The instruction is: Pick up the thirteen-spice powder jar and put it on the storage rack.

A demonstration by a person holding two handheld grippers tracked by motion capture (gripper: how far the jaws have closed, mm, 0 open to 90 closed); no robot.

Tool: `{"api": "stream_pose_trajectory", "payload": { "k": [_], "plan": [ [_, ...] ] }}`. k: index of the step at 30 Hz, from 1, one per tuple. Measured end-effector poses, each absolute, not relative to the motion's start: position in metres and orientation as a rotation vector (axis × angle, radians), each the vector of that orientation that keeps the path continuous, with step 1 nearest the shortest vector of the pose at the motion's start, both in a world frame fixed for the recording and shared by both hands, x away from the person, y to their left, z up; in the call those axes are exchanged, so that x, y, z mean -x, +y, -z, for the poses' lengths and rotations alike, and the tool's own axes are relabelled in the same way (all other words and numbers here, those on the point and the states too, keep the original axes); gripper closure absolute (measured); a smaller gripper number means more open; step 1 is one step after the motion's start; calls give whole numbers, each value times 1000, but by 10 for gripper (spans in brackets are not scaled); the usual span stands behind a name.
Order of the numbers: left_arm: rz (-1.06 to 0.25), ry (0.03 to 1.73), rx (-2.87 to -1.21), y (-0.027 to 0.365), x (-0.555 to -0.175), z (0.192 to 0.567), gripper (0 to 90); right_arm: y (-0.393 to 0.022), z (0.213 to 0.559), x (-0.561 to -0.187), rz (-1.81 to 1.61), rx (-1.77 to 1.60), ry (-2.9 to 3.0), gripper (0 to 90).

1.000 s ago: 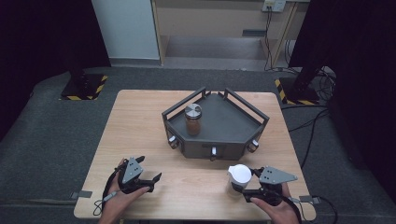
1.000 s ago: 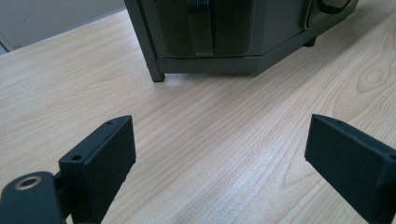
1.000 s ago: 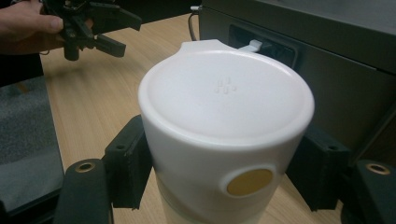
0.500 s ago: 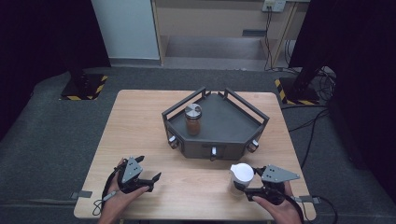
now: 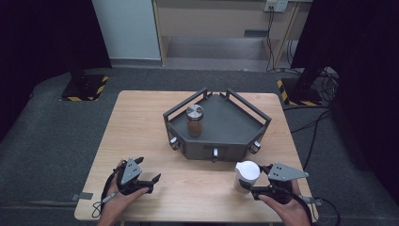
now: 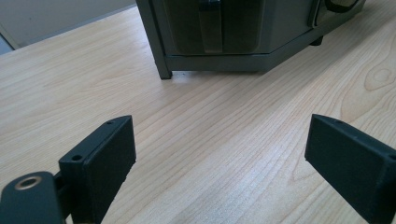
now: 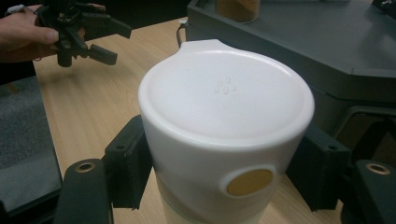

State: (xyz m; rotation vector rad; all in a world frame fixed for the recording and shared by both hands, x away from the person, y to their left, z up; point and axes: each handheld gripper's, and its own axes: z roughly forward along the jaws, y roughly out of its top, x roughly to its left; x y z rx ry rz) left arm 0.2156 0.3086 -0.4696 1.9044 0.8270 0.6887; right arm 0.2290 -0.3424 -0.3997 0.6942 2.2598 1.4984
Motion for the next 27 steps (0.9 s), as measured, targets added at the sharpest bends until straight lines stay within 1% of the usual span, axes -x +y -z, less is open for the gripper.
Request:
{"api": "stream_pose_trajectory", "payload": {
  "k": [18,27],
  "plan": [
    [-676,820,-1918,309,-217,469,76,-349,369,-236,-1511,-697,2256,312],
    [-670,823,-1916,310,-218,469,76,-343,351,-236,-1480,-673,2266,312]
  ]
}}
